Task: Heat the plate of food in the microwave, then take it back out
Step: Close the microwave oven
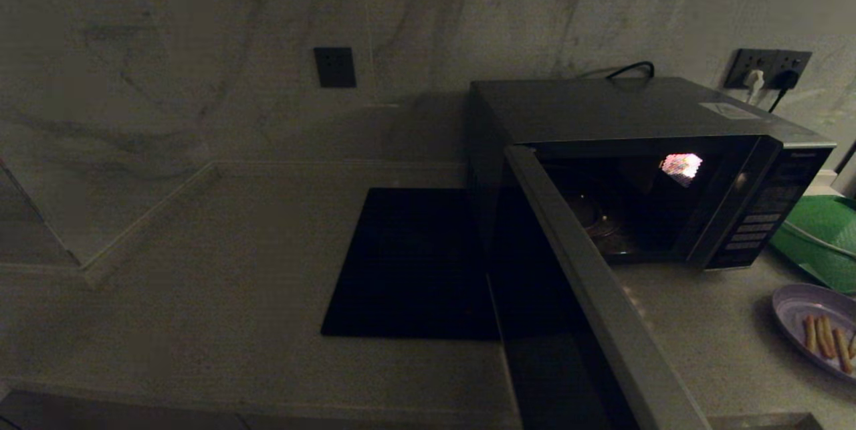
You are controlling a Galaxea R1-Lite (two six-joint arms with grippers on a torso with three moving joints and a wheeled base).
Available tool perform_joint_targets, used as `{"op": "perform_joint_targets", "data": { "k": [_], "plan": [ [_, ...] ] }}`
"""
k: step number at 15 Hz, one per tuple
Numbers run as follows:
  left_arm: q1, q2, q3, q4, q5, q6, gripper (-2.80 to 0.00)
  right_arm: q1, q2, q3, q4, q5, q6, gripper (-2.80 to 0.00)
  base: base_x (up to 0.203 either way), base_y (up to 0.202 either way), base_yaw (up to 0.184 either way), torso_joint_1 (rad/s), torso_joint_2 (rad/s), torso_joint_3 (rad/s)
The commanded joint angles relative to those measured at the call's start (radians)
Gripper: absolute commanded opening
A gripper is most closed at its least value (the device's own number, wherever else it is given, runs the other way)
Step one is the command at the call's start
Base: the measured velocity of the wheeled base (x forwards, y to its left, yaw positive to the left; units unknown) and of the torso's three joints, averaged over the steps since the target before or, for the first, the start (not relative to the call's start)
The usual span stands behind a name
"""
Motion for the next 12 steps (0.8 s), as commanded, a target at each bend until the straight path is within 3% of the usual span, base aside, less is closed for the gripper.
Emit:
{"op": "perform_joint_targets", "data": {
  "k": [1, 2, 3, 6, 9, 12],
  "plan": [
    [0.0, -0.002, 0.0, 0.0, 0.0, 0.0, -2.8, 0.164, -0.022, -0.202, 0.255, 0.042, 0.003, 0.0, 0.0, 0.0, 0.0, 0.0, 0.0, 0.0],
    [0.0, -0.002, 0.0, 0.0, 0.0, 0.0, -2.8, 0.237, -0.025, -0.285, 0.332, 0.063, 0.0, 0.0, 0.0, 0.0, 0.0, 0.0, 0.0, 0.0],
    [0.0, -0.002, 0.0, 0.0, 0.0, 0.0, -2.8, 0.303, -0.024, -0.368, 0.403, 0.079, -0.005, -2.8, 0.0, 0.0, 0.0, 0.0, 0.0, 0.0],
    [0.0, -0.002, 0.0, 0.0, 0.0, 0.0, -2.8, 0.488, -0.006, -0.528, 0.543, 0.1, -0.045, -2.8, 0.0, 0.0, 0.0, 0.0, 0.0, 0.0],
    [0.0, -0.002, 0.0, 0.0, 0.0, 0.0, -2.8, 0.64, -0.03, -0.532, 0.62, 0.156, -0.161, -2.8, 0.0, 0.0, 0.0, 0.0, 0.0, 0.0],
    [0.0, -0.002, 0.0, 0.0, 0.0, 0.0, -2.8, 0.728, -0.026, -0.531, 0.705, 0.188, -0.235, -2.8, 0.0, 0.0, 0.0, 0.0, 0.0, 0.0]
  ]
}}
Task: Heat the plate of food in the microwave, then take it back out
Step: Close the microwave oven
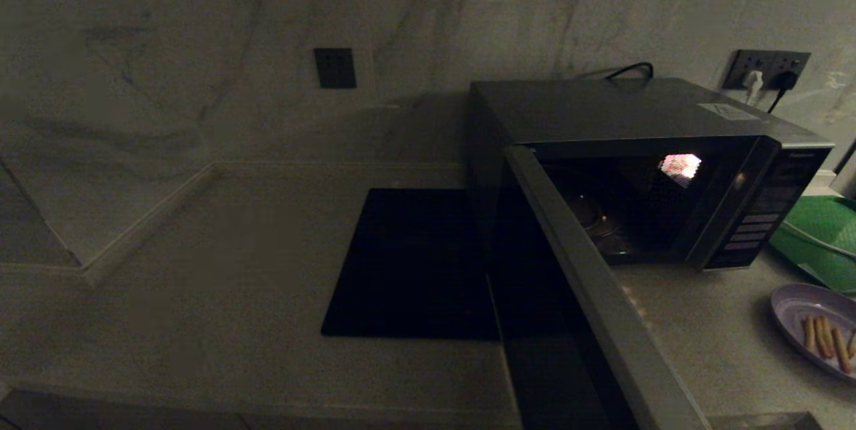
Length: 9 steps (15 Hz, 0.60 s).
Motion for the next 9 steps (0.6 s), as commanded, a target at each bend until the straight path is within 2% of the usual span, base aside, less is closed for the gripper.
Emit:
{"op": "perform_joint_targets", "data": {
  "k": [1, 3, 4, 6, 8, 9],
  "plan": [
    [0.0, -0.002, 0.0, -0.001, 0.0, -0.001, -2.8, 0.046, 0.024, 0.001, 0.052, 0.004, -0.036, -2.8, 0.0, 0.0, 0.0, 0.0, 0.0, 0.0],
    [0.0, -0.002, 0.0, -0.001, 0.0, -0.001, -2.8, 0.078, 0.065, 0.003, 0.114, -0.015, -0.126, -2.8, 0.0, 0.0, 0.0, 0.0, 0.0, 0.0],
    [0.0, -0.002, 0.0, -0.001, 0.0, -0.001, -2.8, 0.096, 0.084, 0.003, 0.126, -0.065, -0.167, -2.8, 0.0, 0.0, 0.0, 0.0, 0.0, 0.0],
    [0.0, -0.002, 0.0, -0.001, 0.0, -0.001, -2.8, 0.147, 0.139, 0.003, 0.092, -0.227, -0.2, -2.8, 0.0, 0.0, 0.0, 0.0, 0.0, 0.0],
    [0.0, -0.002, 0.0, -0.001, 0.0, -0.001, -2.8, 0.227, 0.189, 0.003, -0.098, -0.353, -0.168, -2.8, 0.0, 0.0, 0.0, 0.0, 0.0, 0.0],
    [0.0, -0.002, 0.0, -0.001, 0.0, -0.001, -2.8, 0.276, 0.219, 0.007, -0.185, -0.46, -0.097, -2.8, 0.0, 0.0, 0.0, 0.0, 0.0, 0.0]
  ]
}}
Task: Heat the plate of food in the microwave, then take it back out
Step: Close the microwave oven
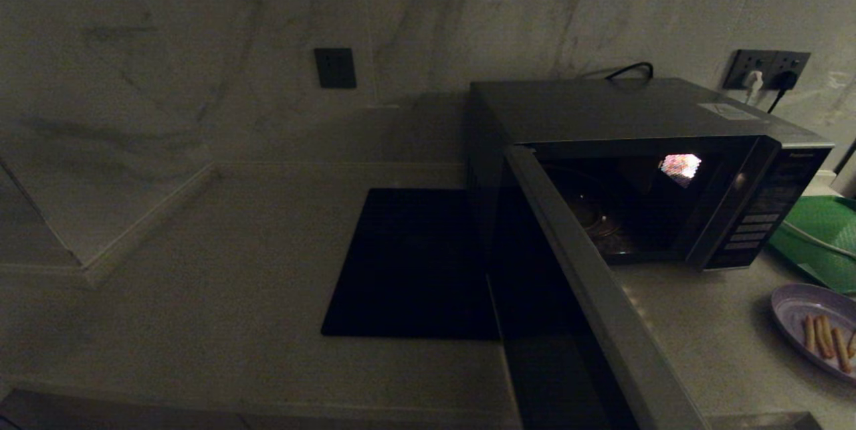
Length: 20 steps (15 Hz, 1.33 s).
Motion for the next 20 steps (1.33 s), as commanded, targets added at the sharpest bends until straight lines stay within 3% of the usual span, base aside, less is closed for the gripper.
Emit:
{"op": "perform_joint_targets", "data": {
  "k": [1, 2, 6, 7, 9, 11, 13, 20],
  "plan": [
    [0.0, -0.002, 0.0, -0.001, 0.001, -0.001, -2.8, 0.106, 0.096, 0.018, -0.176, -0.241, 0.134, -2.8, 0.0, 0.0, 0.0, 0.0, 0.0, 0.0],
    [0.0, -0.002, 0.0, -0.001, 0.001, -0.001, -2.8, 0.163, 0.117, 0.058, -0.25, -0.352, 0.198, -2.8, 0.0, 0.0, 0.0, 0.0, 0.0, 0.0],
    [0.0, -0.002, 0.0, -0.001, 0.001, -0.001, -2.8, 0.369, 0.137, 0.232, -0.421, -0.481, 0.317, -2.8, 0.0, 0.0, 0.0, 0.0, 0.0, 0.0],
    [0.0, -0.002, 0.0, -0.001, 0.001, -0.001, -2.8, 0.407, 0.157, 0.238, -0.444, -0.553, 0.339, -2.8, 0.0, 0.0, 0.0, 0.0, 0.0, 0.0],
    [0.0, -0.002, -0.001, -0.001, 0.001, -0.001, -2.8, 0.488, 0.176, 0.24, -0.518, -0.673, 0.348, -2.8, 0.0, 0.0, 0.0, 0.0, 0.0, 0.0],
    [0.0, -0.002, 0.0, -0.001, 0.001, -0.001, -2.8, 0.582, 0.168, 0.236, -0.529, -0.699, 0.348, -2.8, 0.0, 0.0, 0.0, 0.0, 0.0, 0.0],
    [0.0, -0.002, 0.0, -0.001, 0.001, -0.001, -2.8, 0.636, 0.141, 0.24, -0.459, -0.688, 0.352, -2.8, 0.0, 0.0, 0.0, 0.0, 0.0, 0.0],
    [0.0, -0.002, 0.0, -0.001, 0.001, -0.001, -2.8, 0.792, 0.091, 0.236, -0.198, -0.43, 0.397, -2.8, 0.0, 0.0, 0.0, 0.0, 0.0, 0.0]
  ]
}}
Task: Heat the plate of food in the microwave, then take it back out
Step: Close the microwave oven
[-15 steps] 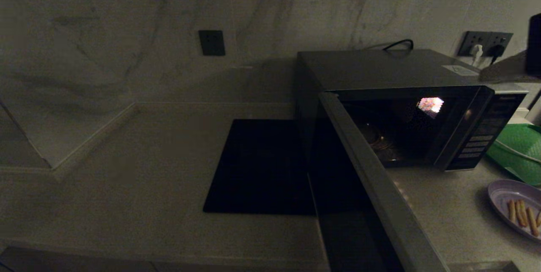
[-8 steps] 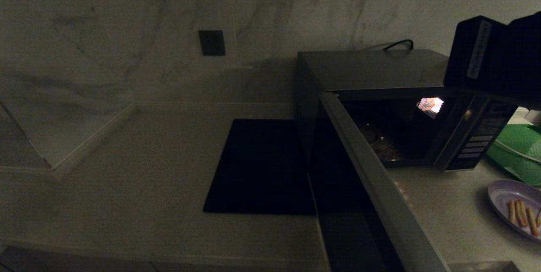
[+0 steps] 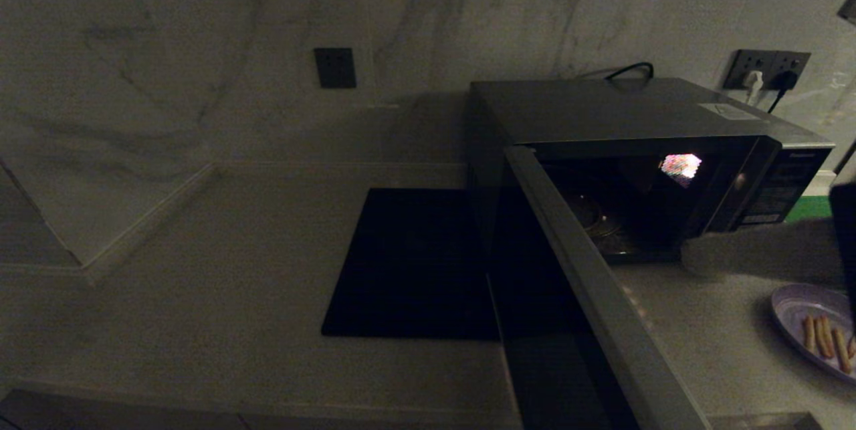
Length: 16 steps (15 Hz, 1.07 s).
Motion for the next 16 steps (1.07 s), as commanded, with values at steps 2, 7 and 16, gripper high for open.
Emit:
{"op": "perform_joint_targets", "data": {
  "k": [2, 7, 16],
  "plan": [
    [0.0, -0.002, 0.0, -0.001, 0.0, -0.001, -2.8, 0.059, -0.009, -0.018, 0.041, 0.096, 0.008, -2.8, 0.0, 0.0, 0.0, 0.0, 0.0, 0.0],
    [0.0, -0.002, 0.0, -0.001, 0.0, -0.001, -2.8, 0.086, 0.026, -0.115, 0.088, 0.335, -0.085, -2.8, 0.0, 0.0, 0.0, 0.0, 0.0, 0.0],
    [0.0, -0.002, 0.0, -0.001, 0.0, -0.001, -2.8, 0.08, 0.185, -0.106, -0.007, 0.343, -0.123, -2.8, 0.0, 0.0, 0.0, 0.0, 0.0, 0.0]
  ]
}}
